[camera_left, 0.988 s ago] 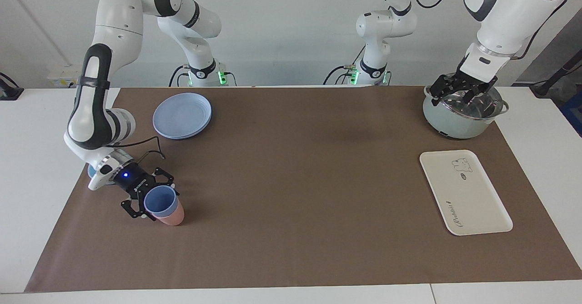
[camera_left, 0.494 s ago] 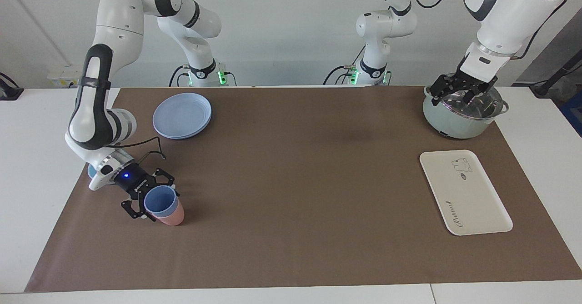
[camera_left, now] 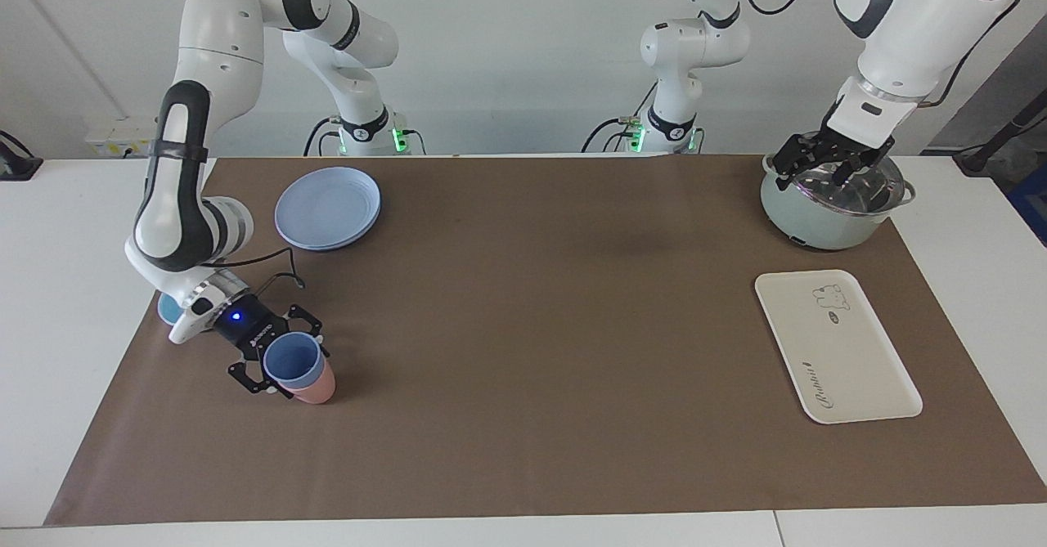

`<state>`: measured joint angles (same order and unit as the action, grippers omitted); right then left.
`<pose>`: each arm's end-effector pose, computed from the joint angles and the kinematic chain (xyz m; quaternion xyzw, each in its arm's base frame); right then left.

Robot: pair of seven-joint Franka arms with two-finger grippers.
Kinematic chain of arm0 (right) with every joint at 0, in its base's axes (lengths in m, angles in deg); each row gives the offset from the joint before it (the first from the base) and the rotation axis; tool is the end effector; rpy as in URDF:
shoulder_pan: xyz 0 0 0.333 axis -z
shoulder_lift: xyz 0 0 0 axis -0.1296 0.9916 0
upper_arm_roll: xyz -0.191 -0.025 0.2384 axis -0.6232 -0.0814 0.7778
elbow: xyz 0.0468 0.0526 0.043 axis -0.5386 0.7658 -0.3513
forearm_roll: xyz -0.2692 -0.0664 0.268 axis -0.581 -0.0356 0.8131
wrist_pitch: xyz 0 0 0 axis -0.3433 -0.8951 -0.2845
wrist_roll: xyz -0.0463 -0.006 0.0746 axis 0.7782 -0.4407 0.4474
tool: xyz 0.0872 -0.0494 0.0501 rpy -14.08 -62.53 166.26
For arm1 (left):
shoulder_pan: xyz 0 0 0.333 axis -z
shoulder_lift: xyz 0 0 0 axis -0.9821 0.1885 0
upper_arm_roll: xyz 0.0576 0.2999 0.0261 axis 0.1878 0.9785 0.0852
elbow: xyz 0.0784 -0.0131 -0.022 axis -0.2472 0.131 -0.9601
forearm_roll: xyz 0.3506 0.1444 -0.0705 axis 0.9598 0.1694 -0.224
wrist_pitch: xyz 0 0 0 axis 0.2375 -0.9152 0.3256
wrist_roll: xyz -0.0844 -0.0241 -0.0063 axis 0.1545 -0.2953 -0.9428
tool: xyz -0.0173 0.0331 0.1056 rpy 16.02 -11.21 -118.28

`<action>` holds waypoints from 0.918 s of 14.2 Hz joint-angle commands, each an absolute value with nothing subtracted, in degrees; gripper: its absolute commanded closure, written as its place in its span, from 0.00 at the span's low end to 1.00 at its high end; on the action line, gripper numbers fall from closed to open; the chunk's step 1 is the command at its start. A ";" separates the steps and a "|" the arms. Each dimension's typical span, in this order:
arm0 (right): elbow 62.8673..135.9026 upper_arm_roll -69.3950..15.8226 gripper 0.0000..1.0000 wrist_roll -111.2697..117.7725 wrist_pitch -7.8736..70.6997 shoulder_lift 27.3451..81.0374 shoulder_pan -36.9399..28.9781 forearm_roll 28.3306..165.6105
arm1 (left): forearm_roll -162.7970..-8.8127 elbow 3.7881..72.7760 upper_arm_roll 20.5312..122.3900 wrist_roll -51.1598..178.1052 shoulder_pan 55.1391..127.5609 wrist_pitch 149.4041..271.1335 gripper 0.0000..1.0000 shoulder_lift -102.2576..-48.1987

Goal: Place cup on tray
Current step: 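Lower the right gripper onto the blue cup rim and close it, then lift the blue cup with the right gripper while the left gripper approaches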

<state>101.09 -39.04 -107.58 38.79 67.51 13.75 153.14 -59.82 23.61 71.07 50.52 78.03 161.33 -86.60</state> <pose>0.6409 -0.0817 0.2652 -0.7835 -0.3408 -0.4477 0.2636 0.5353 -0.0205 0.5865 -0.9995 -0.0014 0.0318 0.0087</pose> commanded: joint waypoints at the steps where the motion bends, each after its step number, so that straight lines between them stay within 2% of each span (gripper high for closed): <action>1: 100.84 -38.82 1.00 -108.02 39.50 67.50 13.95 155.24 | -59.70 25.59 71.06 49.96 77.90 161.80 0.00 -88.45; 5: 101.01 -39.00 1.00 -105.31 41.34 64.18 13.16 152.62 | -59.70 25.59 71.06 50.05 78.08 162.50 0.00 -88.37; 8: 100.84 -39.09 1.00 -92.26 41.61 59.09 12.19 136.75 | -59.70 25.94 70.89 50.41 78.43 167.40 0.00 -88.19; 13: 99.79 -38.73 1.00 -71.13 42.05 50.81 7.28 110.10 | -63.11 28.31 70.80 51.19 78.78 168.91 0.00 -89.07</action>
<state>99.10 -38.98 -76.63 40.63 53.71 9.22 116.65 -60.81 25.59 70.36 50.62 78.22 167.02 -86.82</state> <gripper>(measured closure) 0.137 0.000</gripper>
